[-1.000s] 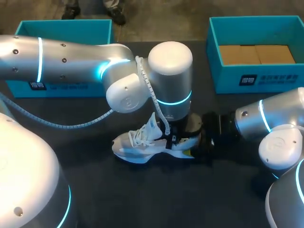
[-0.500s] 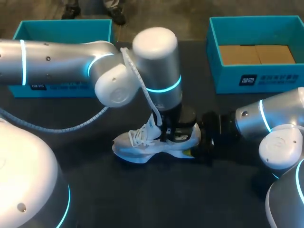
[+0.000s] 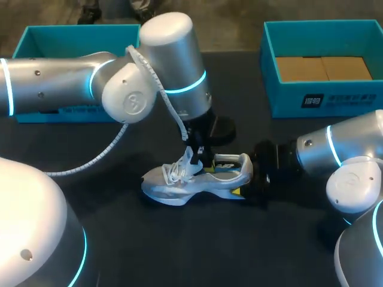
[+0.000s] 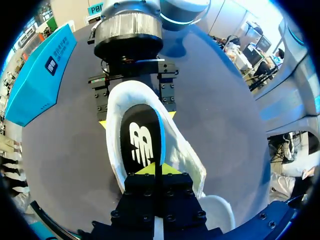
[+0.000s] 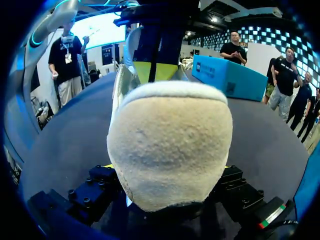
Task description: Take the shoe out of the shoebox, open the shoe tongue, remove and reinsert the insole, then place the shoe into the shoebox
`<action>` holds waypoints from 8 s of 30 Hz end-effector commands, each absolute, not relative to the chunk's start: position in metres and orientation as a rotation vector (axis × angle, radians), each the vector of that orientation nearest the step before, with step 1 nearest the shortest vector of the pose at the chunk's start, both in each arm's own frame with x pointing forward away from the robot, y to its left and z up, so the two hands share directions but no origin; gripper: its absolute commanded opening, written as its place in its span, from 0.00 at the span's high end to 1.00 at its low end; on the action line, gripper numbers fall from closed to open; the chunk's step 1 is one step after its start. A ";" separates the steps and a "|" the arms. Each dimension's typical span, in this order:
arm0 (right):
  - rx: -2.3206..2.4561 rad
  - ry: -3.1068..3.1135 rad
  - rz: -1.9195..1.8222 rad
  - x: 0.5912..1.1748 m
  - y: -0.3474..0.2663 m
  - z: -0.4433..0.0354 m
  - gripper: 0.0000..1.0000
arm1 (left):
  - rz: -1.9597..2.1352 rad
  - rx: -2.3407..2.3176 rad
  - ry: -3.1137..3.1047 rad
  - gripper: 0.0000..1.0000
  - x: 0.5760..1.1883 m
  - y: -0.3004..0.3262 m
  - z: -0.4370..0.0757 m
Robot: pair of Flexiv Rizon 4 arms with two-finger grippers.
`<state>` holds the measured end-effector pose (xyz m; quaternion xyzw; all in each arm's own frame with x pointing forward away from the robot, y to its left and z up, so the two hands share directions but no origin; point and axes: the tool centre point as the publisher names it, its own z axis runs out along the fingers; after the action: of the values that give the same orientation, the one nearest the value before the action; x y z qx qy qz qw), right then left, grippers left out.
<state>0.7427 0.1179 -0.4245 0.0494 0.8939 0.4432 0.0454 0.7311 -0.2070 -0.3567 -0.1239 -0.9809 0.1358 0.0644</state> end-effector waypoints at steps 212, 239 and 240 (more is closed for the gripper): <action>0.152 2.732 1.347 0.745 0.119 -0.428 1.00 | 2.053 -0.133 -1.978 1.00 0.673 -0.251 -0.035; 0.152 2.732 1.347 0.745 0.119 -0.428 1.00 | 1.828 0.289 -1.818 1.00 0.620 -0.242 0.022; 0.152 2.732 1.347 0.745 0.119 -0.428 1.00 | 1.836 0.284 -1.815 1.00 0.618 -0.243 0.025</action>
<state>0.7431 0.1176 -0.4246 0.0496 0.8939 0.4432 0.0454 0.6262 -0.2440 0.0168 0.0978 -0.6725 0.6795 0.2767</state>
